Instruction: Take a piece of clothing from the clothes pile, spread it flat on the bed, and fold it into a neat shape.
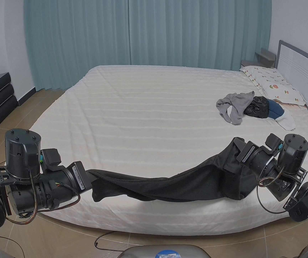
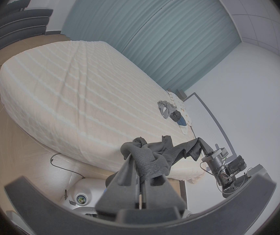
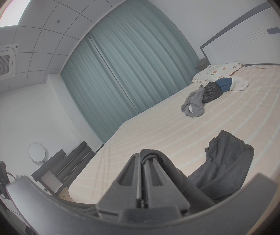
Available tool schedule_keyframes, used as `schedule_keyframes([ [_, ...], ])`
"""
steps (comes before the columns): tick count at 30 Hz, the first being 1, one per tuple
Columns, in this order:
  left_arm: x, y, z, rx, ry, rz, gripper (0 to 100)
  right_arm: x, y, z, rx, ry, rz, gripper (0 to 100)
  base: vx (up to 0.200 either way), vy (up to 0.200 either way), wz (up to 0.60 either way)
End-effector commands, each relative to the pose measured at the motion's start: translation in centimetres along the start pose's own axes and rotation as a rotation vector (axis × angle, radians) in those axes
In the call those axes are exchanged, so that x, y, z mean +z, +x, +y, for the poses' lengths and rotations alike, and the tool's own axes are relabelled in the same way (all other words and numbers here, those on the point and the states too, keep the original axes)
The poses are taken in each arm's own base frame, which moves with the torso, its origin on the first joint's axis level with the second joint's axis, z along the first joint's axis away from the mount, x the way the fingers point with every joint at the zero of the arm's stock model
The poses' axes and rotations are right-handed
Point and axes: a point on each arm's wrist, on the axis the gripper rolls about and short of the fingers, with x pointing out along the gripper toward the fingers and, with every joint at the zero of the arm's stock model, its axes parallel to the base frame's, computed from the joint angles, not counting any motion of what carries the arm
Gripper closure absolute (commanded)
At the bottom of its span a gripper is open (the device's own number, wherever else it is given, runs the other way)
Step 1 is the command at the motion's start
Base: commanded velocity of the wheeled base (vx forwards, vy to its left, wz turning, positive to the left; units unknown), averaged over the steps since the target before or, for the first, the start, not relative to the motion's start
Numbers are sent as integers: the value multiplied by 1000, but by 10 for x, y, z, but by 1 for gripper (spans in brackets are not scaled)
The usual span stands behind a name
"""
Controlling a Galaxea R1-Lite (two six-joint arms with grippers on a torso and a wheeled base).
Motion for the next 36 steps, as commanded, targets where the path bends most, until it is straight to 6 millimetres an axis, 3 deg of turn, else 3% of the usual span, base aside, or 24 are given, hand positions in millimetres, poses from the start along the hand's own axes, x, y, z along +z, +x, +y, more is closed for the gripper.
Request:
schedule_keyframes([
  [1, 0, 0, 0, 1, 0, 2, 100, 0, 0, 0, -1, -1, 1, 100, 0, 0, 0],
  [10, -1, 0, 0, -2, 0, 6, 100, -1, -2, 0, 5, 0, 7, 100, 0, 0, 0],
  [21, -1, -3, -2, -14, 3, -3, 100, 4, -7, 3, 19, 5, -10, 100, -200, 0, 0],
  [26, 3, -17, -6, -48, 4, -39, 100, 12, -13, 8, 28, -11, -45, 100, -200, 0, 0],
  [29, 4, -21, -7, -57, 9, -47, 100, 19, -19, 12, 51, -33, -69, 100, -133, 0, 0],
  [36, 14, -50, -15, -134, 10, -149, 100, 67, -56, 29, 136, -7, -249, 100, 0, 0, 0],
])
